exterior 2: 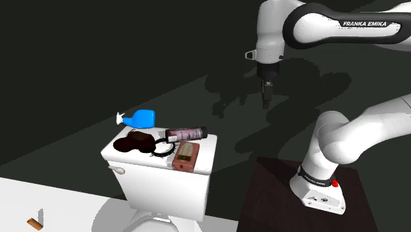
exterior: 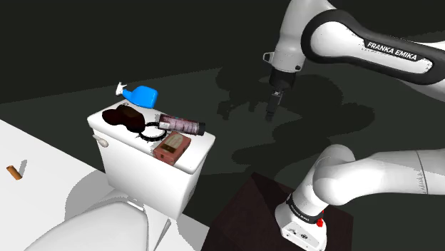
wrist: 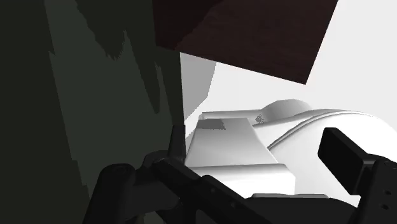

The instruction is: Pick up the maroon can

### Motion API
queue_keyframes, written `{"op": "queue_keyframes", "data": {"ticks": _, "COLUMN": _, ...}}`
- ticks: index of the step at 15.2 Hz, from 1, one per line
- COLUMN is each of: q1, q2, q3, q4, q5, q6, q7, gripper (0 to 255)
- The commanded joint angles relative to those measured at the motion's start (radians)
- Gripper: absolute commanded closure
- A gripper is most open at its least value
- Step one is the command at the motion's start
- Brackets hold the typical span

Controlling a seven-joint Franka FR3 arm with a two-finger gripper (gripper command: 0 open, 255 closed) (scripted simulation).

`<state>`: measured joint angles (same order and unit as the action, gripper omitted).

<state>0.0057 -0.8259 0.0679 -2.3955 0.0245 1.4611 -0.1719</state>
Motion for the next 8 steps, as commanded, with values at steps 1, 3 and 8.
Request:
{"op": "queue_keyframes", "data": {"ticks": 1, "q1": 0.0, "q2": 0.0, "q3": 0.0, "q4": 0.0, "q5": 0.0, "q6": 0.0, "q7": 0.0, "gripper": 0}}
{"op": "queue_keyframes", "data": {"ticks": 3, "q1": 0.012, "q2": 0.011, "q3": -0.003, "q4": -0.051, "q5": -0.019, "q6": 0.101, "q7": -0.043, "gripper": 0}}
{"op": "queue_keyframes", "data": {"ticks": 8, "q1": 0.039, "q2": 0.071, "q3": -0.013, "q4": -0.153, "q5": -0.065, "q6": 0.366, "q7": -0.14, "gripper": 0}}
